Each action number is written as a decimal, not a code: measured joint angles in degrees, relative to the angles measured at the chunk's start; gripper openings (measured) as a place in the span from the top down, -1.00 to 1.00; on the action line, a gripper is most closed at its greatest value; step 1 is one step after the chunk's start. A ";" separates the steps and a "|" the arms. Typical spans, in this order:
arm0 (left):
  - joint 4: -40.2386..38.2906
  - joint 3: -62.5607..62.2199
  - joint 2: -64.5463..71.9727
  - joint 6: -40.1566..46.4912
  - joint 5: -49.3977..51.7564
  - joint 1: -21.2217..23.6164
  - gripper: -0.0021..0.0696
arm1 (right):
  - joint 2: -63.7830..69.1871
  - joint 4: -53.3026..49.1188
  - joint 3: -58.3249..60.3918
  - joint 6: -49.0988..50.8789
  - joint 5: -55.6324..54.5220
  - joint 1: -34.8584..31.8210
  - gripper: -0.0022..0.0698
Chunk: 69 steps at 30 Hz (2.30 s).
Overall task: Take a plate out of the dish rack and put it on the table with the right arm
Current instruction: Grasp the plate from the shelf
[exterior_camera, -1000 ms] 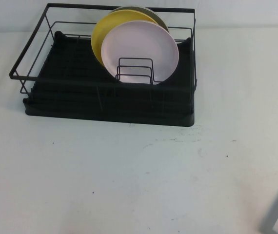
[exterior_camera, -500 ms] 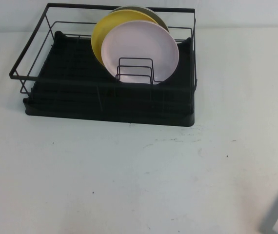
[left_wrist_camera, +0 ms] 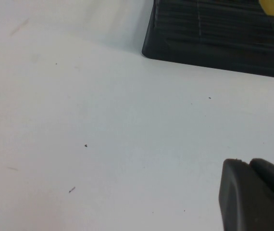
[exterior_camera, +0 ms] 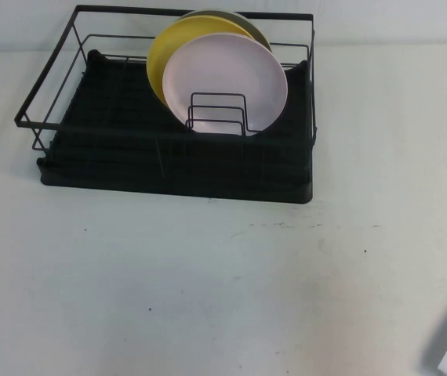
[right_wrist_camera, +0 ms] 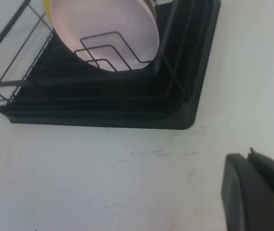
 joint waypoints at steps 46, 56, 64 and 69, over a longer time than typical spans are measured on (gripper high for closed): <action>0.00 0.00 0.00 0.00 0.00 0.00 0.95 | 71.45 -23.84 -72.40 -21.57 -2.33 20.07 0.05; 0.00 0.00 0.00 0.00 0.00 0.00 0.95 | 73.29 -23.84 -72.40 -21.57 -5.64 20.07 0.05; 0.00 0.00 0.00 0.00 0.00 0.00 0.95 | 74.76 -23.39 -72.40 -21.57 -8.82 20.07 0.05; 0.00 0.00 0.00 0.00 0.00 0.00 0.95 | 75.52 -23.02 -72.40 -21.57 -10.05 20.07 0.05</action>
